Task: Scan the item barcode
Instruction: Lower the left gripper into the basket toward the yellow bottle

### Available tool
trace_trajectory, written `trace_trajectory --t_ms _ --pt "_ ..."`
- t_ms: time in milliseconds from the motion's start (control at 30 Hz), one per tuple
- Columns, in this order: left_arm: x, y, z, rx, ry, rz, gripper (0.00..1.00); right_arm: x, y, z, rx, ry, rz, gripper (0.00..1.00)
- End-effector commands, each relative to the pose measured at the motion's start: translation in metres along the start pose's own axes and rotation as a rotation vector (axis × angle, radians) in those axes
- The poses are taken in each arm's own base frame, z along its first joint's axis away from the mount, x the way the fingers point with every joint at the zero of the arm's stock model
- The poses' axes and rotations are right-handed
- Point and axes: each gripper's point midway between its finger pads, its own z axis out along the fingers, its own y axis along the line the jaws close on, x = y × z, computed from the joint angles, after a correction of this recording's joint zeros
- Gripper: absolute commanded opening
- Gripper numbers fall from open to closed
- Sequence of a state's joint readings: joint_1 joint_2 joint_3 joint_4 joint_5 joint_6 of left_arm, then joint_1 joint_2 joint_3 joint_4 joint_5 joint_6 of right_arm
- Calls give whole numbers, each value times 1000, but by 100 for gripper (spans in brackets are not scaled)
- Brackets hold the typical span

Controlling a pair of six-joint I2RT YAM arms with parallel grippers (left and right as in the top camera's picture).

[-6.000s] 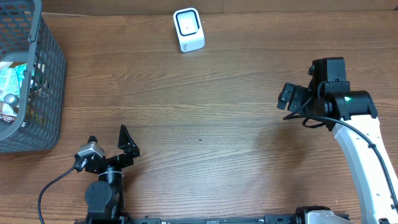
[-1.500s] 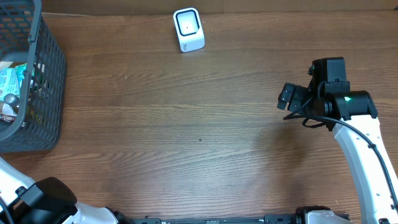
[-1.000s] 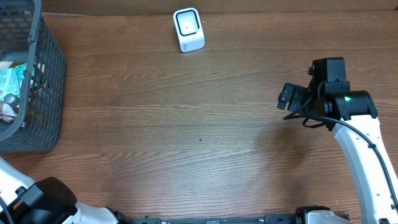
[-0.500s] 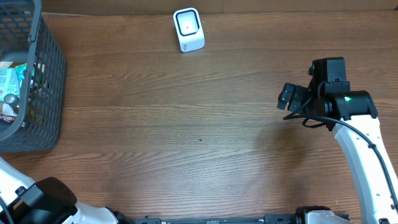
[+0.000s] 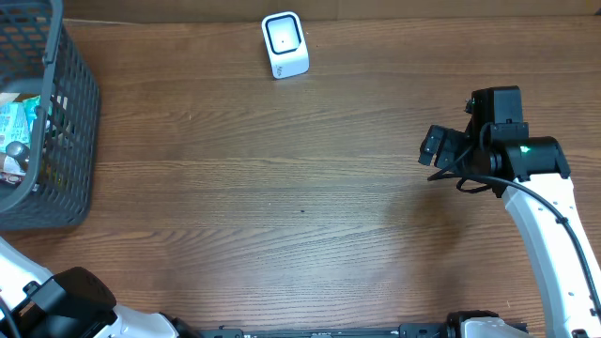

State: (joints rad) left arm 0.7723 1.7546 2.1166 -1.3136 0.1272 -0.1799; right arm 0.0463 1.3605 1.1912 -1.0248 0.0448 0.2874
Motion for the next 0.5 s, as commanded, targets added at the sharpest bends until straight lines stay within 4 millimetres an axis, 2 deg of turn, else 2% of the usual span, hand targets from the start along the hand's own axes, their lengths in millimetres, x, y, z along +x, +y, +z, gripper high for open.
trace_trajectory --t_ms 0,267,467 --pt "1 -3 2 0 5 21 100 -8 0 -7 0 -31 -4 100" --pt "4 -3 2 -1 17 14 100 -8 0 -7 0 -31 -4 100" --pt "13 -1 2 -9 54 -4 100 -8 0 -7 0 -31 -4 100"
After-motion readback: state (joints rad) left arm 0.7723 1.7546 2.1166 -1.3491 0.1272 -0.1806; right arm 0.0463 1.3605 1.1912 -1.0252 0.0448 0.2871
